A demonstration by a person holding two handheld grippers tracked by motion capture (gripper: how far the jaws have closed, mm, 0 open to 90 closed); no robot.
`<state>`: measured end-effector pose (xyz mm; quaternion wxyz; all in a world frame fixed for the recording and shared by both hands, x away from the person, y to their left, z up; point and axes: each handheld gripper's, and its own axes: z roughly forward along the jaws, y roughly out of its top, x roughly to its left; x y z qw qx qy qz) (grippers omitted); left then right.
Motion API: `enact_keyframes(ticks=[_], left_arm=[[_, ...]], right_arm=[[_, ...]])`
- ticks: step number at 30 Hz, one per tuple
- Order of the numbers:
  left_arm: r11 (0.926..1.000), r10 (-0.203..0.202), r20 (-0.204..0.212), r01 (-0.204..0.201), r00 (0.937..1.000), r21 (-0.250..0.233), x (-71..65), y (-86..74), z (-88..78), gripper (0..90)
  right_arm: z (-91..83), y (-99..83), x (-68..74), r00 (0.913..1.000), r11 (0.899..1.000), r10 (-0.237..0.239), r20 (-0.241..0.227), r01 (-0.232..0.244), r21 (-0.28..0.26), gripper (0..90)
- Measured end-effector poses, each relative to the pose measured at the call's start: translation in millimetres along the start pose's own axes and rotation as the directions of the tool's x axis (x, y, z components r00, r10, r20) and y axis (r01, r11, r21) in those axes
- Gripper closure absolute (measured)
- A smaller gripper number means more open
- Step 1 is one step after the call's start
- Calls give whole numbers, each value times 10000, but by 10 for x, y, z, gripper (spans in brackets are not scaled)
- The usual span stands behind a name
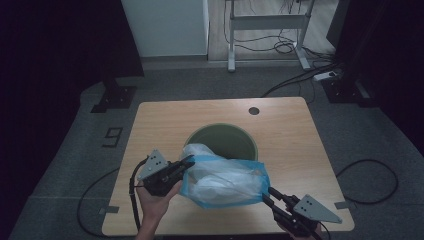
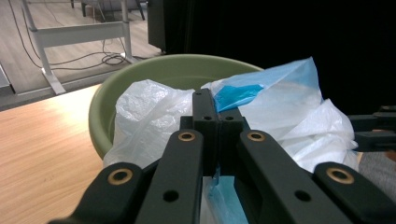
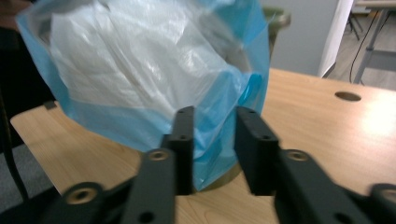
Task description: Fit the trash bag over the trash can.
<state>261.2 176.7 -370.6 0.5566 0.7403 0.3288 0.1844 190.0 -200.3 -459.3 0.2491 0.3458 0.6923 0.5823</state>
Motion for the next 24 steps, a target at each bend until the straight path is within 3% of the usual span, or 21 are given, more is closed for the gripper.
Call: enact_keyframes(ticks=[3, 9, 12, 18, 20, 24], left_arm=[[9999, -3, -144, 0, 9999, -173, 8, 7, -16, 893], [9991, 34, -335, -48, 9994, -422, -2, 14, -41, 894], [9989, 55, -390, -73, 9992, -456, -2, 10, -40, 893], [9987, 23, -451, -47, 9990, -517, -1, -1, -42, 893], [9988, 46, -428, -67, 9991, -495, -9, -14, -49, 894], [9991, 20, -386, -37, 9993, -430, -5, -32, -62, 893]], right_arm=[[-54, 78, -8, 9998, 9993, 145, 139, -141, -346, 542], [-68, 200, -146, 9972, 9953, 663, 344, -637, -727, 511], [-73, 322, -269, 9938, 9891, 1091, 235, -1061, -1016, 504], [-138, 427, -280, 9879, 9800, 1537, -214, -1551, -1246, 483], [-172, 440, -258, 9871, 9785, 1565, -330, -1595, -1305, 483], [-268, 475, -197, 9933, 9826, 1140, -207, -1158, -1453, 474]])
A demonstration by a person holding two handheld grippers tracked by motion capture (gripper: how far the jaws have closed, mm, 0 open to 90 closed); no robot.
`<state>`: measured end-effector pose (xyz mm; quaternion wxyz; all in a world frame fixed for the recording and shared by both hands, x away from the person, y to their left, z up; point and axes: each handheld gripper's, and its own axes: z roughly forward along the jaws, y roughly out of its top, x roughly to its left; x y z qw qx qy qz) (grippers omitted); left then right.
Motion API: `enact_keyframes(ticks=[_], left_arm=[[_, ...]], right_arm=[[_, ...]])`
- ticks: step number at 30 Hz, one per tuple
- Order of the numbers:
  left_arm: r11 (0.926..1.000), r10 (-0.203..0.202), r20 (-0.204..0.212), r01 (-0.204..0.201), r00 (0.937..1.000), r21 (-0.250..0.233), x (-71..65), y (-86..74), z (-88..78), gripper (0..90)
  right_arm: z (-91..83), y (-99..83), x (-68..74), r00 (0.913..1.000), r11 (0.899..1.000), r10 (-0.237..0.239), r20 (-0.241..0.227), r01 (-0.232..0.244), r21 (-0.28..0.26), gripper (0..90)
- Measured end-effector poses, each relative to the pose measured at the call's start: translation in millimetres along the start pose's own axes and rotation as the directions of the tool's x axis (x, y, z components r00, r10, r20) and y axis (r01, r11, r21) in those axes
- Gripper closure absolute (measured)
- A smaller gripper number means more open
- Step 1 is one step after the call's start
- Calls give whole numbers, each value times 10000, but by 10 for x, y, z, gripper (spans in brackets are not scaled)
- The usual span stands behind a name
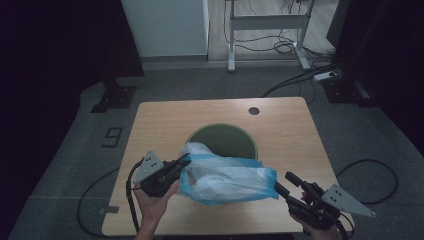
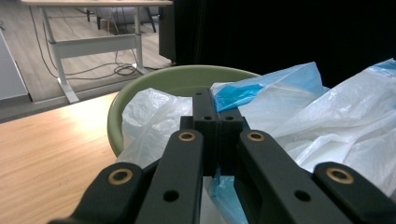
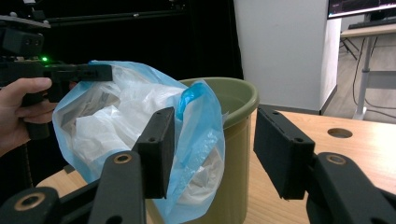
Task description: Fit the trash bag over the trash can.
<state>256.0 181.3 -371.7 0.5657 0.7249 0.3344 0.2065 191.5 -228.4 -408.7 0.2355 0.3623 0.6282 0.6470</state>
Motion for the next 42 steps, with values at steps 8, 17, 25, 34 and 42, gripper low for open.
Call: enact_keyframes(ticks=[8, 17, 25, 34, 42], left_arm=[[10000, -34, 25, 34, 10000, 45, -2, -34, 6, 892], [10000, -57, 84, 56, 9999, 67, -12, -50, 16, 891], [10000, -84, 64, 84, 9999, 34, -6, -64, 14, 892], [9998, -212, 2, 212, 9998, 23, 21, -153, -57, 892], [9995, -276, -98, 274, 9996, -170, 53, -115, -27, 892]], right_arm=[[-43, -50, 30, 9989, 9998, 219, -419, -221, -34, 506], [-3, -202, 81, 9963, 9977, -274, -809, 322, 595, 668], [135, -171, 200, 9950, 9895, -827, -565, 888, 1145, 888], [233, -635, 246, 9878, 9540, -882, -1282, 1208, 2743, 891], [251, -841, 270, 9908, 9616, -527, -1244, 840, 2613, 617]])
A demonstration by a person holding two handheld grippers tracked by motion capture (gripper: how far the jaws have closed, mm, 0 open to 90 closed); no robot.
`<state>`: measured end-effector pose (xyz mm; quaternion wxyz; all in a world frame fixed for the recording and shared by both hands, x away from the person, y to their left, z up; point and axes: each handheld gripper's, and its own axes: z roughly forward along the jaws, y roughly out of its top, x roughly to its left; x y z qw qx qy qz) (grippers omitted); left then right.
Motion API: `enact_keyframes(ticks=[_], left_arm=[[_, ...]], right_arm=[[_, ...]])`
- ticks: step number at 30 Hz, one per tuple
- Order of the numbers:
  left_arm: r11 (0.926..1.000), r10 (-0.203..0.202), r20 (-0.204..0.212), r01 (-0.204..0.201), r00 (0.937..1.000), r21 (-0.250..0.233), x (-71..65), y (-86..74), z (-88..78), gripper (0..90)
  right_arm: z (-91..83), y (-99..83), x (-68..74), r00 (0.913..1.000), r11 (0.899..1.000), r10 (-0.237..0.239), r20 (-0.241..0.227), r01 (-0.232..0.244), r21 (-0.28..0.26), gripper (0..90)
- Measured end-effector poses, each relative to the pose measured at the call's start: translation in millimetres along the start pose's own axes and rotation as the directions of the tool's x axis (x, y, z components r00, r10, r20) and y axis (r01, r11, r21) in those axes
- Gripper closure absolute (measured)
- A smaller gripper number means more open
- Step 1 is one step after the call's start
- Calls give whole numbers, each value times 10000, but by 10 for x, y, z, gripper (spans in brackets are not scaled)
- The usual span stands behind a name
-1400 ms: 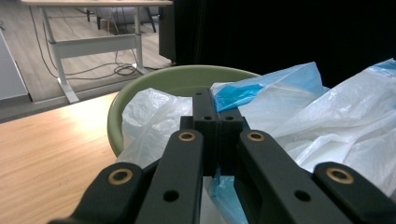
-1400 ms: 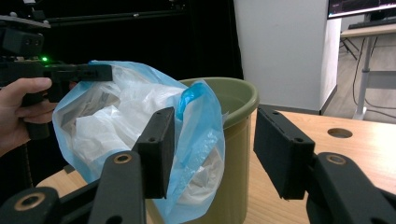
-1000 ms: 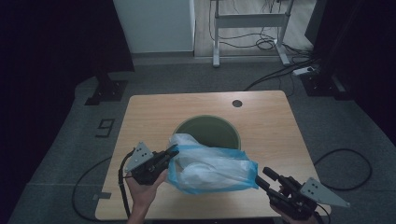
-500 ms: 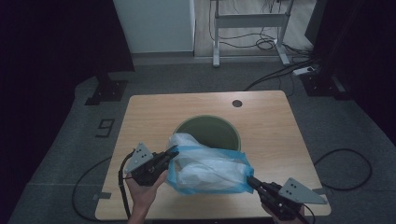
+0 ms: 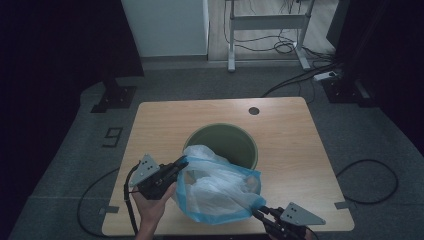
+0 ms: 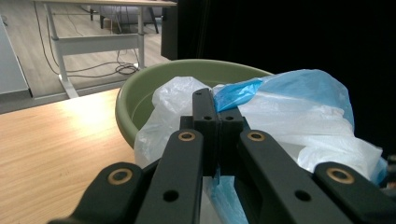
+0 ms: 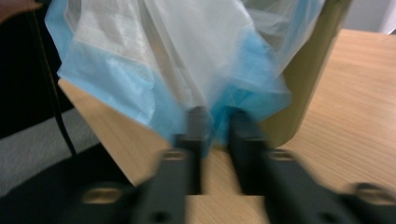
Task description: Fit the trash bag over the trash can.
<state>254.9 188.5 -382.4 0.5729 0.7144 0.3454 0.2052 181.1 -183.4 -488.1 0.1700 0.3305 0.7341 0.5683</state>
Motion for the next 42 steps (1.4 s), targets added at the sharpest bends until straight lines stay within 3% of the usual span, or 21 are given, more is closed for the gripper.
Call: enact_keyframes(ticks=[3, 5, 10, 15, 23, 29, 34, 42], left_arm=[[10000, -21, 18, 21, 10000, -17, -4, -4, 9, 892], [10000, -32, 21, 32, 10000, -2, -5, -12, 14, 892], [10000, -95, 15, 95, 10000, 9, -2, -24, 13, 892], [9999, -148, -37, 148, 9999, -48, 9, -26, 1, 892], [9998, -204, -73, 203, 9998, -49, 13, -55, 13, 892], [9998, -184, -75, 184, 9998, -102, -2, -46, -2, 892], [9998, -149, -63, 148, 9999, -128, -9, -38, -3, 892], [9998, -152, -41, 152, 9999, -129, -14, -37, 10, 892]], right_arm=[[-171, 60, 26, 9991, 9972, 351, 238, -334, -665, 423], [-296, 106, 33, 9976, 9932, 528, 445, -478, -1062, 376], [-494, 237, -42, 9953, 9852, 624, 738, -496, -1639, 368], [-589, 333, -137, 9931, 9760, 1044, 532, -921, -1973, 367], [-691, 277, 41, 9963, 9792, 855, -97, -859, -1839, 353], [-690, 333, 36, 9981, 9814, 602, 102, -573, -1834, 353], [-630, 486, -141, 9963, 9777, 698, 496, -585, -2018, 359], [-455, 661, -342, 9934, 9803, 691, 917, -506, -1910, 366]])
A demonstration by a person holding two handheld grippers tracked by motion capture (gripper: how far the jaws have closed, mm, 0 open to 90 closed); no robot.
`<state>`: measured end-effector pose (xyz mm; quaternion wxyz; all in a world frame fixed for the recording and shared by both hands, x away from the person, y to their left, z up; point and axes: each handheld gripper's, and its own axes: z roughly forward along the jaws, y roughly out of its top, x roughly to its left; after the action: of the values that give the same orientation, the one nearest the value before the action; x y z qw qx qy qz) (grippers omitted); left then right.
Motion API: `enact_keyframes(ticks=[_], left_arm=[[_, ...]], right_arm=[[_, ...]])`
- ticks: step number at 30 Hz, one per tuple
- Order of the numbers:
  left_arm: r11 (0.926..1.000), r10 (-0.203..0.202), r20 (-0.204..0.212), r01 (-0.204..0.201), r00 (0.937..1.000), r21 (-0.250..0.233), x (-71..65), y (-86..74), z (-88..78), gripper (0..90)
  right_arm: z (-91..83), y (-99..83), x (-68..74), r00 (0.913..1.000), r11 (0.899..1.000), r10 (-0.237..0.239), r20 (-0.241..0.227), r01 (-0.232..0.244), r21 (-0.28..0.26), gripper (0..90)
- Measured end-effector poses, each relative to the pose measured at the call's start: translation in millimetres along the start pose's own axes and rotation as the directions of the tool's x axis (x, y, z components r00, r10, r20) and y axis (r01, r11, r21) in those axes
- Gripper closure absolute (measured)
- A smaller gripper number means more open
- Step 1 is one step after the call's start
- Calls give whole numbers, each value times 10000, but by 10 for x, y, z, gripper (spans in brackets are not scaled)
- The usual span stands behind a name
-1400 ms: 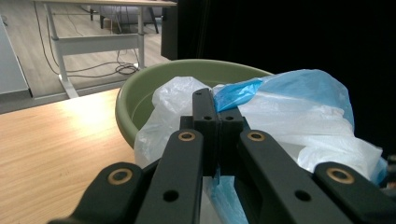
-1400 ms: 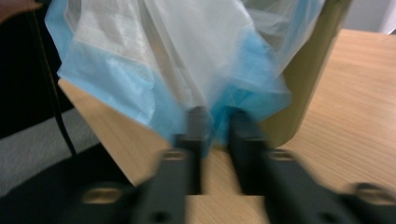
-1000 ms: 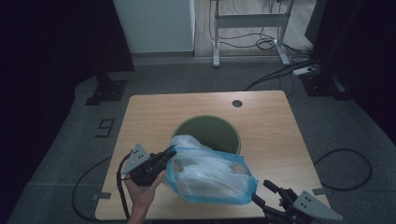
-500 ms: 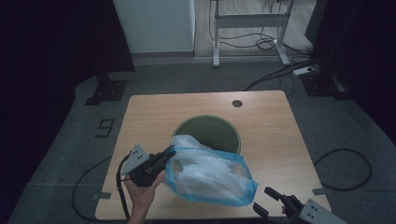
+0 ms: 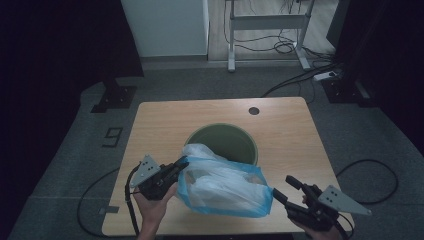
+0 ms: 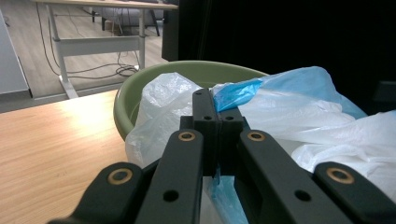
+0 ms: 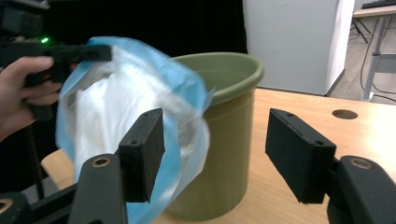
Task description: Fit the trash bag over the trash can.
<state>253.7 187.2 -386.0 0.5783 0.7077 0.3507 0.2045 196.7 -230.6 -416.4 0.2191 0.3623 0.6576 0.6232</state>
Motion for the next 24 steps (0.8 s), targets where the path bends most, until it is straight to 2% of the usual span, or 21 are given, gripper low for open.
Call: enact_keyframes(ticks=[4, 8, 15, 24], left_arm=[[10000, 3, -4, -3, 10000, -8, -2, -2, 3, 892], [10000, -16, 23, 16, 10000, 3, -1, -3, 17, 892], [10000, 2, 35, -2, 10000, -2, -11, 0, 19, 892], [10000, -2, 48, 2, 10000, -57, -13, 5, 21, 892]], right_arm=[[43, 144, -76, 9999, 9998, -56, 87, 57, -179, 372], [128, 207, -82, 9998, 9998, -215, 48, 214, 45, 372], [367, 82, -33, 9998, 9979, -127, -160, 137, 634, 382], [520, -61, -30, 9994, 9931, 18, -357, 24, 1173, 436]])
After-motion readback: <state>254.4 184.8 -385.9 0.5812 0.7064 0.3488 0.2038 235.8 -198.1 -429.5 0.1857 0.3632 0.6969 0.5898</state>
